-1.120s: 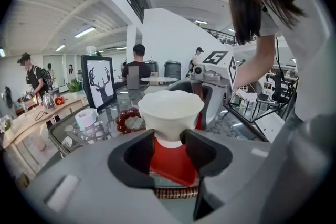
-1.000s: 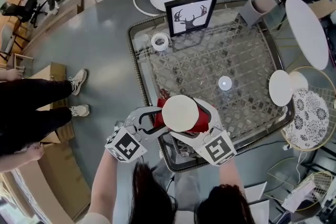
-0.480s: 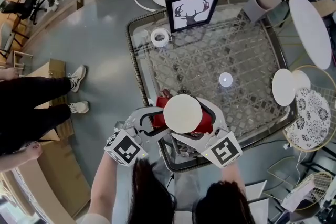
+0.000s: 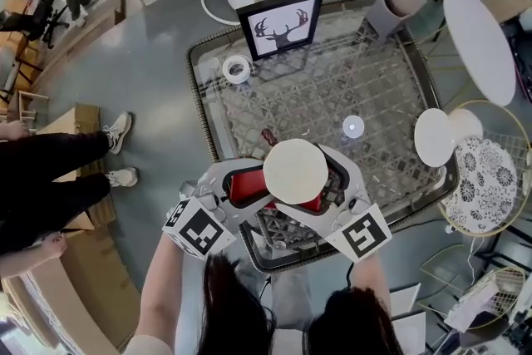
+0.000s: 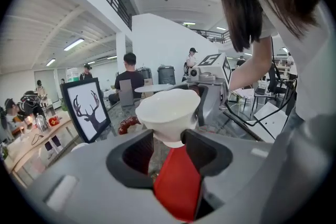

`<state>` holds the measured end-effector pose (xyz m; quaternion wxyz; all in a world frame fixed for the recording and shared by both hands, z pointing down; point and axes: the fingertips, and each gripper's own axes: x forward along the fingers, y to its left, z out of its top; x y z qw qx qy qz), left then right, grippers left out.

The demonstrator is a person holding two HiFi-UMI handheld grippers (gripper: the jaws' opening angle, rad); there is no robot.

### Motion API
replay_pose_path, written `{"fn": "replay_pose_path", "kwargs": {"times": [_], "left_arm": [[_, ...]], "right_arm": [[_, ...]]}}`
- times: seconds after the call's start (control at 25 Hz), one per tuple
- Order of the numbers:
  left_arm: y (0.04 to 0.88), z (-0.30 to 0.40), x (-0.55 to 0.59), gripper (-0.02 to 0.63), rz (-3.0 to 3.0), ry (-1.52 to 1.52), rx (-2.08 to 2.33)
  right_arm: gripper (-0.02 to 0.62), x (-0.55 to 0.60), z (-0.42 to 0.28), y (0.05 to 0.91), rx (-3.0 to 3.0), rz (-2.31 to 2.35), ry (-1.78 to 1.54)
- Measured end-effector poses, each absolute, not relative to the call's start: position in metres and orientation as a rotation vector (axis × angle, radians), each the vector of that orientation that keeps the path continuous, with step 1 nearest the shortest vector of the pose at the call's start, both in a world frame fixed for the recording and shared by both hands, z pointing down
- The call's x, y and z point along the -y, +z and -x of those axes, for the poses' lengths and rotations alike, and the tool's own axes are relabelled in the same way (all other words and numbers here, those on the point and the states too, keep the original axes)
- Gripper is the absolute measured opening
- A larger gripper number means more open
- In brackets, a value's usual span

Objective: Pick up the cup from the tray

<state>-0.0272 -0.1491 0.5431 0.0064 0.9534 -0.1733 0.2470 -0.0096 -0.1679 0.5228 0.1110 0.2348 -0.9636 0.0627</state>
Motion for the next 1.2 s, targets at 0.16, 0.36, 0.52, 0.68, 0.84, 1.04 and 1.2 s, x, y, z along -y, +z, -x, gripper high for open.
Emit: {"fn": "replay_pose_path", "kwargs": {"times": [0.16,0.36,0.52,0.68,0.84,1.04,1.2], "left_arm": [[0.540,0.004,0.165,0.184,-2.969,0.752,0.540],[0.548,-0.022,0.185,0.184,-2.956,0.759,0.514],[0.560,-0.040,0.206,0.184,-2.960,0.799,0.484],[0.582,-0.047,0.221,0.184,-2.956,0.911,0.473],[0.591,-0.058,0.227,0.184,-2.935,0.958,0.455],[0.589,-0.068,0.227,0.184,-2.934,0.983,0.469],[0.588,-0.070,0.227,0.184,-2.926,0.967,0.493]], "right_arm": [[0.511,0.185,-0.013,0.515,2.826,-0.744,0.170],[0.511,0.204,-0.040,0.525,2.784,-0.751,0.185],[0.511,0.224,-0.057,0.539,2.766,-0.763,0.196],[0.511,0.242,-0.071,0.555,2.742,-0.759,0.222],[0.511,0.246,-0.083,0.568,2.714,-0.752,0.242],[0.511,0.243,-0.089,0.575,2.706,-0.785,0.261],[0.511,0.243,-0.092,0.576,2.704,-0.769,0.281]]}}
